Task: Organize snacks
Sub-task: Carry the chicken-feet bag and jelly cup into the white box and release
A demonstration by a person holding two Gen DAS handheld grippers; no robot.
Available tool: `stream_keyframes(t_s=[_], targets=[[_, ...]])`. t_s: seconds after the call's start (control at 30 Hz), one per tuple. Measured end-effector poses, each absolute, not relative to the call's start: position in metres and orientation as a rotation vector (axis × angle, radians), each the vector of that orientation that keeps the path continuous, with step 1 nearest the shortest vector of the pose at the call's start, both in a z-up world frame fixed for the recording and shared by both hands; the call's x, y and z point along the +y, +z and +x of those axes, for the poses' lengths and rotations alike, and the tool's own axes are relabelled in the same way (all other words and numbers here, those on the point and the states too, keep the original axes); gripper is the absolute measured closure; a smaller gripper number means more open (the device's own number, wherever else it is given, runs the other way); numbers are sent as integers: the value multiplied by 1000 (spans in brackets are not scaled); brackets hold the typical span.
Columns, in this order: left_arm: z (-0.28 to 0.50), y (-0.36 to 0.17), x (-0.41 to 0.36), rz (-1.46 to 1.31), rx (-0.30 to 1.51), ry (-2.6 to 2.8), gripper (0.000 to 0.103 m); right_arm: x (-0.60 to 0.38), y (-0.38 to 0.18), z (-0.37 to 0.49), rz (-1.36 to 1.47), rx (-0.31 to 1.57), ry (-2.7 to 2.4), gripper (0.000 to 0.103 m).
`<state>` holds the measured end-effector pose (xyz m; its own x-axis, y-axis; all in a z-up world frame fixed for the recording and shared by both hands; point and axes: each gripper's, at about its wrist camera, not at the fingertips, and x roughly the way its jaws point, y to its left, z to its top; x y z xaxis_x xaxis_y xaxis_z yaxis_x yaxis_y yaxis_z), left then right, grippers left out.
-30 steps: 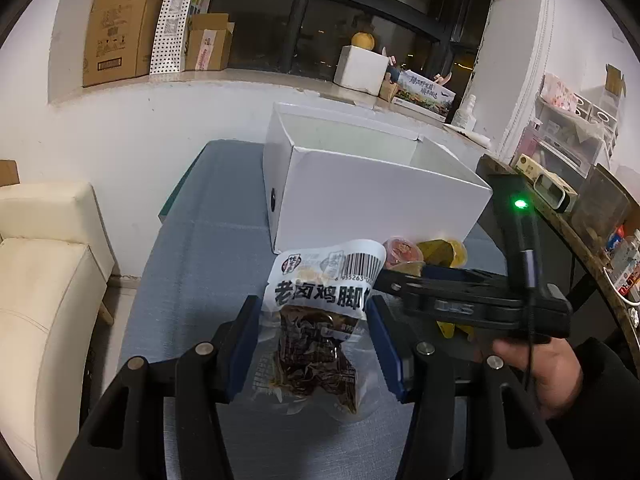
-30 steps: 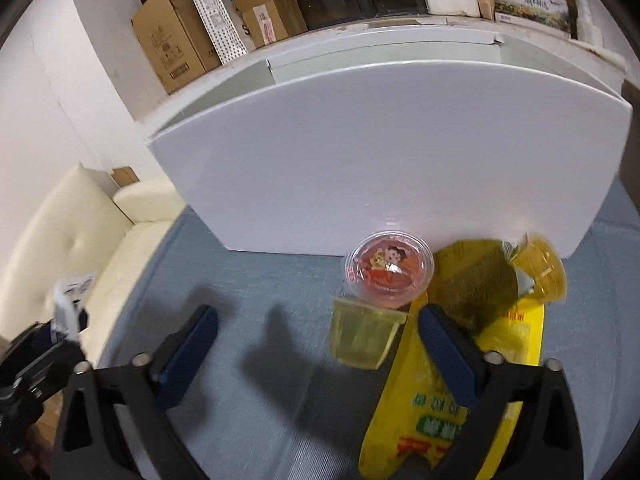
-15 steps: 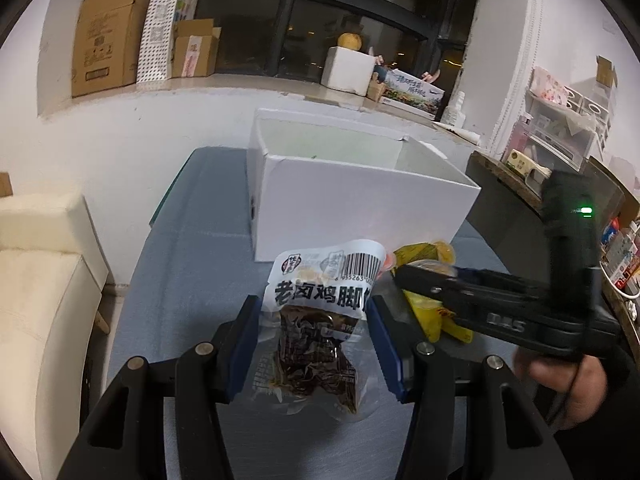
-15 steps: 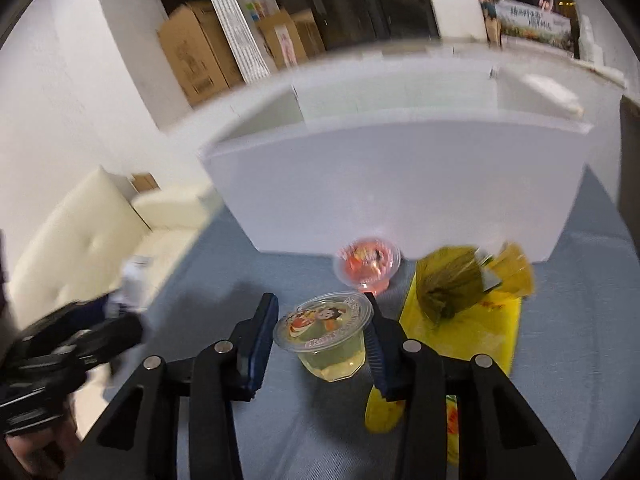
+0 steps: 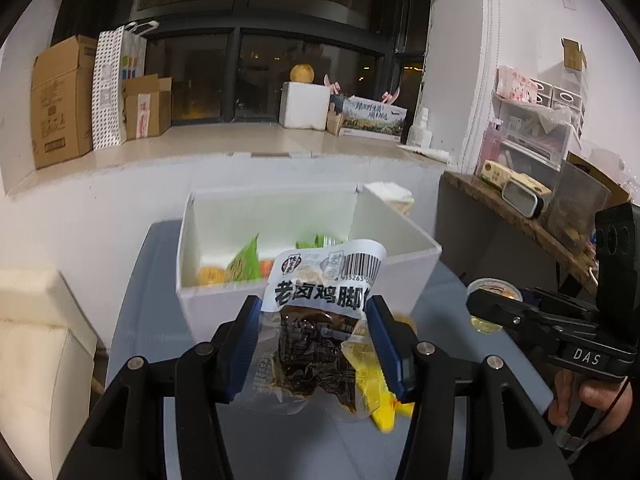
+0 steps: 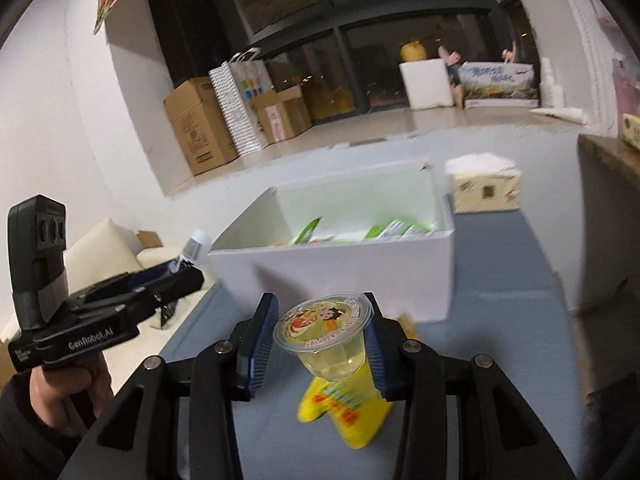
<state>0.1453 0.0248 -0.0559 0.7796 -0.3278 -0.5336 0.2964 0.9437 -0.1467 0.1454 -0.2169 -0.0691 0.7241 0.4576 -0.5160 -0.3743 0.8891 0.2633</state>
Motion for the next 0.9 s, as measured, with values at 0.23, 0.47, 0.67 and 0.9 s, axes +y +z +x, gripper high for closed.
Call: stream_keyframes(t_s=[0.23,0.47,0.67,0.9], targets=[[215,-34,28,-74,572,-308,44,-226,-35,222,136,593,434,58],[287,-56,28,-77,693,-239,0,-215,-41,294,108,697,387,1],[277,-63,35,-100,690,-233,0,-230,-38,282,181,665,405,0],[246,-59,39,-92,701,-227,0,-230,-31,242,163,636,399,0]])
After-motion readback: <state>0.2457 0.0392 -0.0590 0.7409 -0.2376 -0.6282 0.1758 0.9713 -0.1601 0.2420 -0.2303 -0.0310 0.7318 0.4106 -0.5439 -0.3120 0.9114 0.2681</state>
